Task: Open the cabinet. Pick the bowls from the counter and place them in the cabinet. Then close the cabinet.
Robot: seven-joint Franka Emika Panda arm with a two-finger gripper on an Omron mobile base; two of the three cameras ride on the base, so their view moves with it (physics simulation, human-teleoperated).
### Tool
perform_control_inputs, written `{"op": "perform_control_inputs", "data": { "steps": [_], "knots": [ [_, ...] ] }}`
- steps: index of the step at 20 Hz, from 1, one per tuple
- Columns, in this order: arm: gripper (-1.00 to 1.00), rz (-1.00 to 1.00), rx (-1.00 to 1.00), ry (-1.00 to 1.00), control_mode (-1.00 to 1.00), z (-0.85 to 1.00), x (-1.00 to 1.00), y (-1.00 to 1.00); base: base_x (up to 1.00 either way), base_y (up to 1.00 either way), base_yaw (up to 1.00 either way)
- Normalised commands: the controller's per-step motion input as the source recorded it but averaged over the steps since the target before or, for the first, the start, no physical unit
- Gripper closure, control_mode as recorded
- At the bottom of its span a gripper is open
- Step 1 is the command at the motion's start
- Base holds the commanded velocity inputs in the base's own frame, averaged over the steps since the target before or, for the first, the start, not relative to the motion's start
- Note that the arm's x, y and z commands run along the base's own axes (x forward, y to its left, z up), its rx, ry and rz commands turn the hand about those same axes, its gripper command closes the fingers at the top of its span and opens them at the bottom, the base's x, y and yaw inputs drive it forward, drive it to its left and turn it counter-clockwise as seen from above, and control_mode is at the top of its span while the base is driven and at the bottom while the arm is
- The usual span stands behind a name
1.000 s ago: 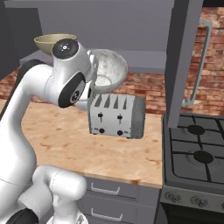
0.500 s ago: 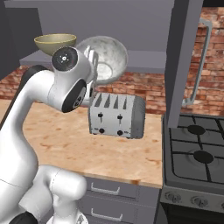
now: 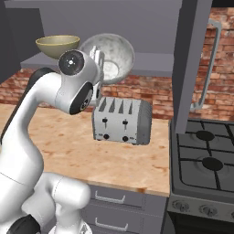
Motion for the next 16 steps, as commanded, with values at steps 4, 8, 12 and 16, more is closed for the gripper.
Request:
{"op": "perform_control_inputs", "data": {
  "steps": [4, 8, 12, 16],
  "knots": [
    [1.00, 0.00, 0.00, -0.03, -1.00, 0.03, 0.30, 0.00, 0.00, 0.00, 0.00],
    [1.00, 0.00, 0.01, 0.00, -1.00, 0.01, 0.36, 0.00, 0.00, 0.00, 0.00],
    [1.00, 0.00, 0.02, 0.00, -1.00, 0.00, 0.43, 0.00, 0.00, 0.00, 0.00],
    [1.00, 0.00, 0.02, 0.00, -1.00, 0.00, 0.46, 0.00, 0.00, 0.00, 0.00]
  ]
}}
